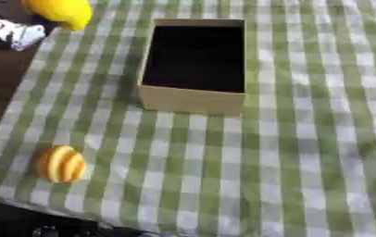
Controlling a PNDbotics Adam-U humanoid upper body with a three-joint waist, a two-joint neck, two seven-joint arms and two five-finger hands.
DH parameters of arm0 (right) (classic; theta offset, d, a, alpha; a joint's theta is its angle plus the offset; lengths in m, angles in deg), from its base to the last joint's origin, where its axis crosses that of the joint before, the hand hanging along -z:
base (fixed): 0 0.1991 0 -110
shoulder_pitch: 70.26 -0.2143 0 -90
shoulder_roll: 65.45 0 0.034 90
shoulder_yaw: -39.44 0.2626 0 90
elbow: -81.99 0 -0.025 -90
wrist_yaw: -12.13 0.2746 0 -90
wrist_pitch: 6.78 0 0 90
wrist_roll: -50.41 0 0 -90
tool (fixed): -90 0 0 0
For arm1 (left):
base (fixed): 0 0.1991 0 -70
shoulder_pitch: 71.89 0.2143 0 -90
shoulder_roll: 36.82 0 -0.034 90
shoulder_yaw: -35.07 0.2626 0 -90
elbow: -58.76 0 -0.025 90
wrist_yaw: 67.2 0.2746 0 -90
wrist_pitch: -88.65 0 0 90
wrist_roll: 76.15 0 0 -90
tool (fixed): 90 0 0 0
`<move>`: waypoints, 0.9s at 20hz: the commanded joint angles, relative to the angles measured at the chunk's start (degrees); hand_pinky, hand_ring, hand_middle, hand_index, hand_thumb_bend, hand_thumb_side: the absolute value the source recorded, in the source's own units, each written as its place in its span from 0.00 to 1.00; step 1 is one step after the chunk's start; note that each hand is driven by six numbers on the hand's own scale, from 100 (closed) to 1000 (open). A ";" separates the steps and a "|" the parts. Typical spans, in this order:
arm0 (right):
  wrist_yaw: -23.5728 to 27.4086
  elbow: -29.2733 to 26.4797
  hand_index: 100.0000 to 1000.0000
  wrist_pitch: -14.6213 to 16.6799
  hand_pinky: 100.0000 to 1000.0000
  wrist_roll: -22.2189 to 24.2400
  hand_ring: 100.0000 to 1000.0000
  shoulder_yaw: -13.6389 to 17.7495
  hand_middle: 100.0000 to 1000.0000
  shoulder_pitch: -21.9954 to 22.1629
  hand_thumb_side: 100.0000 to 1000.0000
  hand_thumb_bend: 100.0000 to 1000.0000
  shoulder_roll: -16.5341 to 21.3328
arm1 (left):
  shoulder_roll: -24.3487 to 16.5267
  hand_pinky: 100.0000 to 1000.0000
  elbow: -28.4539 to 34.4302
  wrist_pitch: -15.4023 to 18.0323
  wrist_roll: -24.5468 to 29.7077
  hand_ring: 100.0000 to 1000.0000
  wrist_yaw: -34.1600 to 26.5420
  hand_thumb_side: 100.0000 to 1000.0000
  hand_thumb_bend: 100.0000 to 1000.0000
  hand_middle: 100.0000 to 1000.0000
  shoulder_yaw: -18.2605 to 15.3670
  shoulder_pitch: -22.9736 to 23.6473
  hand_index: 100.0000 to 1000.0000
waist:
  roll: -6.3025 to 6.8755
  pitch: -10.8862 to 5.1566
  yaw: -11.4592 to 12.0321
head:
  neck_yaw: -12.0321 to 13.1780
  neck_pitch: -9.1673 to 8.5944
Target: Pick up objects on the table and place them in the box.
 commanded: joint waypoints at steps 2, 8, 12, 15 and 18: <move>1.02 -0.95 0.83 0.18 0.90 0.47 0.81 0.08 0.67 -0.43 0.47 0.00 1.72 | 5.86 0.48 -3.25 -0.62 2.21 0.52 -1.98 0.04 0.00 0.48 4.13 -6.54 0.68 | -0.04 -1.37 -0.48 | 0.38 0.48; 1.76 -0.95 0.83 -0.05 0.90 1.02 0.81 -0.22 0.67 -0.91 0.47 0.00 1.61 | 13.57 0.49 -9.95 -0.93 2.95 0.51 -1.92 0.08 0.00 0.48 8.02 -11.90 0.68 | 0.08 -1.38 -1.43 | 1.12 0.68; 2.07 -0.95 0.83 -0.20 0.91 1.28 0.81 -0.30 0.67 -0.97 0.47 0.00 1.45 | 18.41 0.49 -15.00 -0.55 3.30 0.52 0.24 0.09 0.02 0.49 9.89 -14.33 0.69 | -0.01 -1.43 -1.63 | 1.43 0.57; 2.27 -0.95 0.83 -0.28 0.91 1.54 0.81 -0.44 0.67 -0.99 0.47 0.00 1.29 | 20.85 0.51 -18.87 0.44 2.87 0.54 3.48 0.11 0.08 0.50 10.99 -15.28 0.71 | -0.15 -1.37 -1.58 | 1.66 0.45; 2.50 -0.95 0.83 -0.32 0.91 1.87 0.81 -0.63 0.67 -1.19 0.47 0.00 1.14 | 22.88 0.52 -22.99 1.64 1.26 0.54 7.20 0.09 0.10 0.51 11.47 -15.84 0.71 | -0.30 -1.27 -1.61 | 1.83 0.35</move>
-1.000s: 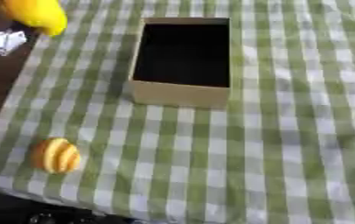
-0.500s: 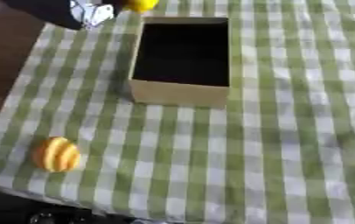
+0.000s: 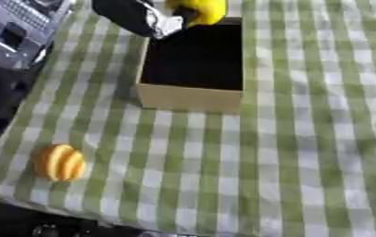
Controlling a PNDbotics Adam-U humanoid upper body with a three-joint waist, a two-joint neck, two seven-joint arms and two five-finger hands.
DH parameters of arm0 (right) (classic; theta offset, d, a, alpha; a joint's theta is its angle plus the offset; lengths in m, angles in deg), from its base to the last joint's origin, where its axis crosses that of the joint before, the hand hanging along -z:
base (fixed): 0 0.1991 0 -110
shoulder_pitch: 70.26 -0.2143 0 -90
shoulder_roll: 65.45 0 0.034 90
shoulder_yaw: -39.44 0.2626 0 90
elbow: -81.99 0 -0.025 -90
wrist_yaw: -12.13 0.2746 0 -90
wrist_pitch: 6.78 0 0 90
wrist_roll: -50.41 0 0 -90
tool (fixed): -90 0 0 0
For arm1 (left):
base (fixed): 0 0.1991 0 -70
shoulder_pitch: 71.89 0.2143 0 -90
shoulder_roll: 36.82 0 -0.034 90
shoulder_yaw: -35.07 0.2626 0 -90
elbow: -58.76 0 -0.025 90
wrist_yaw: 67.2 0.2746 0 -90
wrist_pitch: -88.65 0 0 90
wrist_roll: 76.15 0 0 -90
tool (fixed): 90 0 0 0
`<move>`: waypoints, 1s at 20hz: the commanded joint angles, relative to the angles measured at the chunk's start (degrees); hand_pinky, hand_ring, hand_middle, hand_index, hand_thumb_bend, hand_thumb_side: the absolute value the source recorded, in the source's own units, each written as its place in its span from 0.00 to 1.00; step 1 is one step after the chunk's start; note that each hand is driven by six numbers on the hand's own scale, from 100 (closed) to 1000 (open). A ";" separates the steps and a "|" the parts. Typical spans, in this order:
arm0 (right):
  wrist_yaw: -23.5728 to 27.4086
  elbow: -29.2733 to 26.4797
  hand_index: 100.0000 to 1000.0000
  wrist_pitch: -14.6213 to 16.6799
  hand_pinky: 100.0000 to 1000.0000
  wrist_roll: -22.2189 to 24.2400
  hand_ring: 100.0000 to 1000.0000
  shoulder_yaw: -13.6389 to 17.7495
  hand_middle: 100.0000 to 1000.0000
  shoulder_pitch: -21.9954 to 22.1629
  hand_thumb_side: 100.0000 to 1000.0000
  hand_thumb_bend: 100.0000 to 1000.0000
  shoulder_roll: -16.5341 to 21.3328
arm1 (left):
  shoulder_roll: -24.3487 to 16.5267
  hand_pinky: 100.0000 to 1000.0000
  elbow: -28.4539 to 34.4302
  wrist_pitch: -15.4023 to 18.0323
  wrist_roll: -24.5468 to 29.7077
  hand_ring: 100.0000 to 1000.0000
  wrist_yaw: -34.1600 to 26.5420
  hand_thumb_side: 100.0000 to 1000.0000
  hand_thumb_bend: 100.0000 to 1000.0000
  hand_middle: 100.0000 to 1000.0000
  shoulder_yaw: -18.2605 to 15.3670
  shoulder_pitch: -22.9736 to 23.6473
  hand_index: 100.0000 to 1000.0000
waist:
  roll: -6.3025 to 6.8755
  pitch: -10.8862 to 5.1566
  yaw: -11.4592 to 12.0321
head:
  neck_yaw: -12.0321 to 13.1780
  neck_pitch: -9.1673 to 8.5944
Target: Pick up objects on the table and place them in the box.
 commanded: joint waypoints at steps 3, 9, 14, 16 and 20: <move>0.73 -0.95 0.83 0.05 0.91 0.53 0.81 0.12 0.67 -0.66 0.47 0.00 0.98 | 1.72 0.52 -5.76 2.48 -2.09 0.55 6.22 0.07 0.13 0.51 0.26 -1.53 0.71 | -0.29 -1.13 -0.16 | 0.40 -0.01; 0.82 -0.95 0.83 -0.13 0.91 0.49 0.81 0.20 0.67 -0.50 0.47 0.00 0.53 | 1.88 0.56 -8.51 4.45 -1.91 0.58 9.15 0.13 0.20 0.55 0.32 -0.52 0.75 | -0.33 -1.05 -0.22 | 0.22 -0.09; 0.84 -0.95 0.83 -0.30 0.91 0.51 0.81 0.30 0.67 -0.29 0.47 0.00 0.10 | 2.37 0.72 -9.45 5.71 -2.28 0.77 9.99 0.31 0.41 0.73 0.23 -0.33 0.88 | -0.44 -1.04 -0.32 | 0.29 -0.22; 0.84 -0.95 0.83 -0.36 0.91 0.54 0.81 0.29 0.66 -0.20 0.47 0.00 -0.07 | 2.35 0.76 -9.77 6.48 -2.81 0.80 11.62 0.34 0.47 0.75 0.18 -0.39 0.90 | -0.41 -1.06 -0.35 | 0.38 -0.20; 0.96 -0.95 0.83 -0.47 0.91 0.64 0.81 0.28 0.66 -0.10 0.47 0.00 -0.23 | 2.38 0.78 -10.41 7.82 -4.58 0.84 15.21 0.39 0.54 0.77 -0.37 -0.29 0.90 | -0.40 -1.13 -0.41 | 0.29 -0.16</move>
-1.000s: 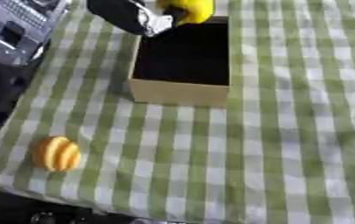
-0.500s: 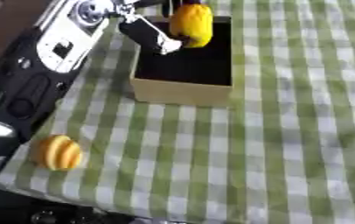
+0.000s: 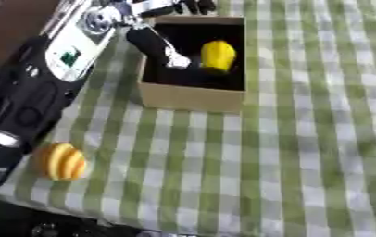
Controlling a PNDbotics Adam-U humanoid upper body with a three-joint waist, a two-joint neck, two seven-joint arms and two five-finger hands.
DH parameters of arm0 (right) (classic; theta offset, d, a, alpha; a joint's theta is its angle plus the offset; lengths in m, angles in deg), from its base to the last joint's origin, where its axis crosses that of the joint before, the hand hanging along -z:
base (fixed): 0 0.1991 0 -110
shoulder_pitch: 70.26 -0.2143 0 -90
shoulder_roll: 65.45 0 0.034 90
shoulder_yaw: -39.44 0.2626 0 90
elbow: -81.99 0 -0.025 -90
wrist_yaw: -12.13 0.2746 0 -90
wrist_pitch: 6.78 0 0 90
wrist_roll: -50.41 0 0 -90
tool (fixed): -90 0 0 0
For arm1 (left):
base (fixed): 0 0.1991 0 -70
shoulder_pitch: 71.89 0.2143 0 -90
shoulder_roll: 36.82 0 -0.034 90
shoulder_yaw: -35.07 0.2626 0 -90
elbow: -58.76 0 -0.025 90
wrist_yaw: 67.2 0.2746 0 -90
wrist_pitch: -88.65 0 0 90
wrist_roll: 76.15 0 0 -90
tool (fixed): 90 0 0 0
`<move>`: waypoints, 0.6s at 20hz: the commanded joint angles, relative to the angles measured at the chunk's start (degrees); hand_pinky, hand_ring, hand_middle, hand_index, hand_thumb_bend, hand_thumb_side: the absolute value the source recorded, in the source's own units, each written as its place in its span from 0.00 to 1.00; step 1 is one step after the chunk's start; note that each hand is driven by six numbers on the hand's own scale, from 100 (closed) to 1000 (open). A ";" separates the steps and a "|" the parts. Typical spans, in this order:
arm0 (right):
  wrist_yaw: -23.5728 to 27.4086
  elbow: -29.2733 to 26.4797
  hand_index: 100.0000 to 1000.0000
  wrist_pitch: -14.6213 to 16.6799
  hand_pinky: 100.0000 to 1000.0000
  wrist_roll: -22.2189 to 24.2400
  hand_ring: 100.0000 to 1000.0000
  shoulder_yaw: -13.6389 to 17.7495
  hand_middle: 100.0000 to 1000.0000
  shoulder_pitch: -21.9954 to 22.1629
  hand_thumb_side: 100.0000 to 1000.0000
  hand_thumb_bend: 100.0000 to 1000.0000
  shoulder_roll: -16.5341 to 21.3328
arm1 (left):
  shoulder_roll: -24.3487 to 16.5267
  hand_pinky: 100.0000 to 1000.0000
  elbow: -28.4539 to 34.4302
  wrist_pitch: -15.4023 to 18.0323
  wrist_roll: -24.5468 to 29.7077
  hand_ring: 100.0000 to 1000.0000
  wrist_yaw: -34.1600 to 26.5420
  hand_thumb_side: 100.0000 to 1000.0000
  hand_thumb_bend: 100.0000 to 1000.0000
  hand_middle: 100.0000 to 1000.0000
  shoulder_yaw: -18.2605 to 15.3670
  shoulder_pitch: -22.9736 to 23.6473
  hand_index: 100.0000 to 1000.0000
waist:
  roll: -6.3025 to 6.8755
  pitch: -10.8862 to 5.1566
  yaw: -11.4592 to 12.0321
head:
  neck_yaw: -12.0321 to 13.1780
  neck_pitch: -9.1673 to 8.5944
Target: Pick up objects on the table and place them in the box.
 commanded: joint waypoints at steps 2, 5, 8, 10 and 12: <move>0.53 -0.95 0.83 -0.19 0.91 0.09 0.81 0.29 0.66 -0.09 0.47 0.00 0.42 | -0.57 0.78 -0.09 1.01 -1.70 0.84 3.00 0.39 0.55 0.77 -1.43 -0.77 0.91 | -0.09 -1.22 -0.08 | 0.06 -0.12; 0.53 -0.95 0.83 -0.31 0.91 0.17 0.81 0.30 0.66 0.08 0.47 0.00 0.24 | -0.63 0.77 0.00 0.94 -2.53 0.83 3.83 0.38 0.49 0.76 -2.05 -0.67 0.90 | -0.12 -1.29 -0.08 | 0.05 -0.08; 0.52 -0.95 0.83 -0.26 0.91 0.09 0.81 0.42 0.66 0.12 0.47 0.00 0.22 | -1.96 0.73 2.69 -0.22 -4.26 0.79 3.07 0.32 0.37 0.73 -3.25 -0.17 0.88 | -0.10 -1.35 -0.07 | -0.02 0.01; 0.36 -0.95 0.83 -0.15 0.91 -0.09 0.81 0.64 0.66 0.33 0.47 0.00 0.39 | -4.94 0.73 7.67 -1.42 -4.80 0.78 -0.02 0.33 0.35 0.72 -3.89 1.39 0.87 | 0.11 -1.28 0.12 | -0.34 0.10; 0.01 -0.95 0.83 -0.14 0.91 -0.37 0.81 0.92 0.66 0.62 0.47 0.00 0.54 | -10.32 0.72 14.95 -3.01 -4.51 0.78 -4.38 0.33 0.36 0.72 -4.55 4.29 0.86 | 0.47 -1.11 0.51 | -0.81 0.17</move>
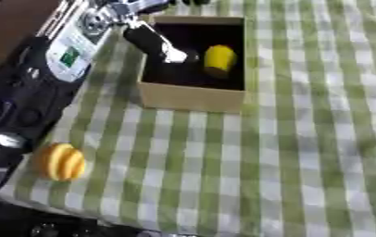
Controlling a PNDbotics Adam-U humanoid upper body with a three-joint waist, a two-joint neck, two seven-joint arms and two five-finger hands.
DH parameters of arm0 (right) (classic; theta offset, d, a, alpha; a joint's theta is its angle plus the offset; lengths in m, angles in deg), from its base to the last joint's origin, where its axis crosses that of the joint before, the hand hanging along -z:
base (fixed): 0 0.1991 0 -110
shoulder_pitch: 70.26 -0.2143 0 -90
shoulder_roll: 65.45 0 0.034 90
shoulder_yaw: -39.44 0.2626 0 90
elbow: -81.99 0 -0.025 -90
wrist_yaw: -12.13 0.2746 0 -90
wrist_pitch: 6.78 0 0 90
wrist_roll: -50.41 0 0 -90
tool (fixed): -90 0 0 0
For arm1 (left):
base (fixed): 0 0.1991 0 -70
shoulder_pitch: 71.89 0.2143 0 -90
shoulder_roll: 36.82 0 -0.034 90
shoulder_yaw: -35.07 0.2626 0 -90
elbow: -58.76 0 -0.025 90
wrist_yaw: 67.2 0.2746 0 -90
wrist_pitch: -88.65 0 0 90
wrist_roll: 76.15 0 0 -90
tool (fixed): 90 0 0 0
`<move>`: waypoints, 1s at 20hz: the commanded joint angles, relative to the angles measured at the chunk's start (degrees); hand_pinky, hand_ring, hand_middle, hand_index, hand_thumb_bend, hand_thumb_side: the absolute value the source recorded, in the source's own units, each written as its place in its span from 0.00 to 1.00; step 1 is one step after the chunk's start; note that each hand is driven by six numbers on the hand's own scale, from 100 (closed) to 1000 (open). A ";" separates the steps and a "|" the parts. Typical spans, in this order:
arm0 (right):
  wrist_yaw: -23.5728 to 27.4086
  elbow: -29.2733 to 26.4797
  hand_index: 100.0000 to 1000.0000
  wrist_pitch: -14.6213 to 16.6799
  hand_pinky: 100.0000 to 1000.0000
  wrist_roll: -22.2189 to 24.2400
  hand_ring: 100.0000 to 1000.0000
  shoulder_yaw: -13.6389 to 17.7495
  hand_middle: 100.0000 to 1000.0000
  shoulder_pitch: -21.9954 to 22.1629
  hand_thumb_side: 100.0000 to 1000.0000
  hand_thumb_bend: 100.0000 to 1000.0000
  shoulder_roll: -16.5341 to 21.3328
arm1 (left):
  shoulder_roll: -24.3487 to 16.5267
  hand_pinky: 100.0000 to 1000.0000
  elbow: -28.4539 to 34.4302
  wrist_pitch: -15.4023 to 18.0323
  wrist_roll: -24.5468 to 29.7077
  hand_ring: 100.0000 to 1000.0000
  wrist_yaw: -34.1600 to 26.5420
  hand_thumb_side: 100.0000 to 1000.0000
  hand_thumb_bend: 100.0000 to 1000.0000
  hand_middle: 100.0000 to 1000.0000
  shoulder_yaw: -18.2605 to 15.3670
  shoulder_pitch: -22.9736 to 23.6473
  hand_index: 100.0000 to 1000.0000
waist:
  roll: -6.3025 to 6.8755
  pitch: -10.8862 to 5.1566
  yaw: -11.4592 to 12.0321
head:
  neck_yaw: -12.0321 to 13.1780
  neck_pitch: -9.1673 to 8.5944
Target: Pick up objects on the table and place them in the box.
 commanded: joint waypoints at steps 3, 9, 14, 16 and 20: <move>-0.60 -0.95 0.83 -0.02 0.91 -0.56 0.81 0.88 0.66 -0.13 0.47 0.00 0.99 | -15.60 0.72 18.98 -4.43 -0.53 0.78 -10.12 0.32 0.37 0.71 -3.54 7.34 0.86 | 0.40 -0.75 0.61 | -1.10 -0.06; -0.92 -0.95 0.83 0.44 0.91 -0.98 0.81 1.07 0.66 -0.63 0.47 0.00 1.20 | -30.50 0.72 27.84 -1.17 -6.02 0.78 -15.11 0.35 0.44 0.71 -7.58 26.23 0.85 | 0.16 0.00 0.44 | -1.63 -0.75; -1.03 -0.95 0.83 0.70 0.91 -1.37 0.81 1.28 0.66 -0.88 0.47 0.00 1.04 | -34.07 0.72 27.98 4.85 -9.61 0.78 -13.02 0.35 0.47 0.71 -10.49 39.26 0.85 | -0.24 0.28 0.76 | -2.14 -1.36; -1.02 -0.95 0.83 0.72 0.91 -1.52 0.81 1.37 0.66 -0.91 0.47 0.00 0.92 | -34.68 0.73 27.98 5.28 -9.85 0.79 -10.93 0.30 0.48 0.71 -11.64 43.42 0.84 | -0.29 0.31 0.97 | -2.29 -1.49; -1.04 -0.95 0.83 0.57 0.91 -1.79 0.81 1.53 0.66 -0.79 0.47 0.00 0.55 | -33.44 0.74 27.98 3.00 -8.91 0.81 -6.88 0.24 0.49 0.73 -12.84 50.04 0.85 | -0.27 0.41 1.23 | -2.49 -1.54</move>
